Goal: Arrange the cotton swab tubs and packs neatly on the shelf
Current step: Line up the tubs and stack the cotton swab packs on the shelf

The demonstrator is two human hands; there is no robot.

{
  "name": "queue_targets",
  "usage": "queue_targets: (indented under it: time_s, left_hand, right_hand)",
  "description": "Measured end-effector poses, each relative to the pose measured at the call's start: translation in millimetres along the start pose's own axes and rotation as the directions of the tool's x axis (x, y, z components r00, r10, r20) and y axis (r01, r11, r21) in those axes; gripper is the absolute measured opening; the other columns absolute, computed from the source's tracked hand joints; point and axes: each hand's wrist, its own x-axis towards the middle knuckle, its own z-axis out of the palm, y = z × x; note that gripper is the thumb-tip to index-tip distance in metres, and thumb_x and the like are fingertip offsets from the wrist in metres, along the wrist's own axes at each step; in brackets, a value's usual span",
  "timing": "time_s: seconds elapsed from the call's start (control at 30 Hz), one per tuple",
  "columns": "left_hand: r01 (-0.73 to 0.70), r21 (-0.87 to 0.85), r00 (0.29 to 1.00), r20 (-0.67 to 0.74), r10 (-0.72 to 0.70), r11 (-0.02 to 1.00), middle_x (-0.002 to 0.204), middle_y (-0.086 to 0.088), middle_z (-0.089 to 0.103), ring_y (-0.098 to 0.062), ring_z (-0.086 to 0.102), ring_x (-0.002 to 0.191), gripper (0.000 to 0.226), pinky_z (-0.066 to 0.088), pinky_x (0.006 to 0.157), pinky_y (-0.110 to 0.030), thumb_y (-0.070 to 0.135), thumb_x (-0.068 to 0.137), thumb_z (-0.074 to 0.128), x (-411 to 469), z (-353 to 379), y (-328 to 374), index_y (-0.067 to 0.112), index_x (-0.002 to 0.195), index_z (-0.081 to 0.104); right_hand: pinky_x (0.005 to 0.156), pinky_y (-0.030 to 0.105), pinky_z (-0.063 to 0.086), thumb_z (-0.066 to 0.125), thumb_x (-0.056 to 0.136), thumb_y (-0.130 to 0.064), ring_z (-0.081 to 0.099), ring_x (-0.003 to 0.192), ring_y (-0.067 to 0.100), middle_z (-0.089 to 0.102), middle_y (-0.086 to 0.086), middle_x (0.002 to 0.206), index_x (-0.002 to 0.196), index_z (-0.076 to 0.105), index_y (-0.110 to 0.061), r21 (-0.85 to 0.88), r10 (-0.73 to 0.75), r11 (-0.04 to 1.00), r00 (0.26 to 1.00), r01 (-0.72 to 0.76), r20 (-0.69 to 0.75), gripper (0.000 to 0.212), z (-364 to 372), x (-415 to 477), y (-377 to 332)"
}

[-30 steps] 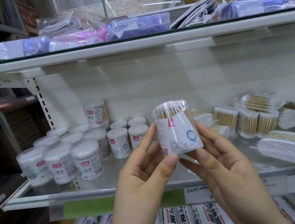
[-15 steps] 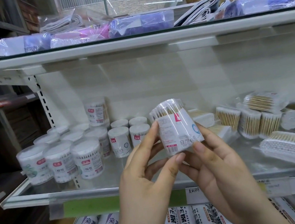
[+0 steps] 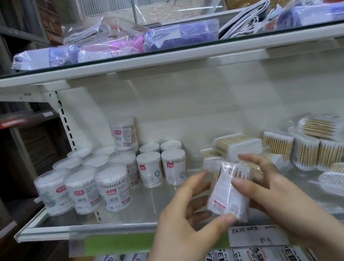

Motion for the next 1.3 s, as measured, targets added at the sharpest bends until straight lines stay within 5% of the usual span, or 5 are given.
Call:
queue_targets:
  time_s: [0.23,0.6,0.83,1.07,1.3]
  left_hand:
    - [0.05,0.135,0.998,-0.035,-0.045,0.99,0.114,0.02,0.067,0.001,0.062,0.108,0.051,0.05,0.094,-0.025,0.011,0.072,0.079,8.1,-12.5,-9.9,0.037,0.11,0.058]
    - [0.03,0.227,0.983,-0.185,0.012,0.973,0.101,0.021,0.07,0.0,0.066,0.096,0.035,0.052,0.08,-0.016,0.006,0.076,0.075,13.3,-36.1,-11.5,0.034,0.095,0.066]
    - [-0.001,0.234,0.964,-0.257,0.062,0.972,0.098,0.003,0.072,-0.002,0.068,0.092,0.041,0.052,0.077,-0.014,0.026,0.061,0.074,7.6,-51.1,-8.1,0.046,0.096,0.067]
    - [0.003,0.225,0.966,-0.254,0.055,0.974,0.097,0.0,0.072,0.0,0.068,0.09,0.029,0.05,0.074,-0.009,0.004,0.073,0.076,0.7,-58.7,0.2,0.03,0.086,0.074]
    - [-0.003,0.231,0.963,-0.262,0.065,0.973,0.096,0.002,0.073,-0.002,0.068,0.091,0.03,0.052,0.076,-0.014,0.016,0.07,0.078,-0.3,-57.6,3.3,0.038,0.09,0.072]
  right_hand:
    - [0.067,0.012,0.053,0.078,0.065,-0.036,0.067,0.085,-0.005,0.066,-0.018,0.105,0.107,0.061,-0.041,-0.426,-0.017,0.901,0.986,0.088,0.167,0.046,-3.0,22.2,-36.2]
    - [0.087,0.048,0.053,0.078,0.073,-0.023,0.058,0.099,0.025,0.051,0.008,0.117,0.126,0.047,-0.015,-0.577,-0.193,0.802,0.981,0.153,-0.008,0.063,17.9,160.7,-68.3]
    - [0.072,0.021,0.039,0.075,0.077,-0.026,0.058,0.099,0.025,0.05,0.012,0.132,0.133,0.044,-0.01,-0.738,-0.182,0.665,0.983,0.112,-0.015,0.066,28.3,191.0,-32.2]
    - [0.089,0.029,0.044,0.077,0.074,-0.028,0.052,0.118,0.027,0.052,0.012,0.133,0.132,0.047,-0.011,-0.726,-0.187,0.68,0.982,0.107,-0.031,0.068,30.2,196.6,-33.7]
    - [0.091,0.037,0.049,0.073,0.075,-0.037,0.052,0.115,0.03,0.054,0.016,0.127,0.124,0.054,-0.014,-0.714,-0.263,0.681,0.964,0.161,-0.033,0.058,55.2,201.4,-48.0]
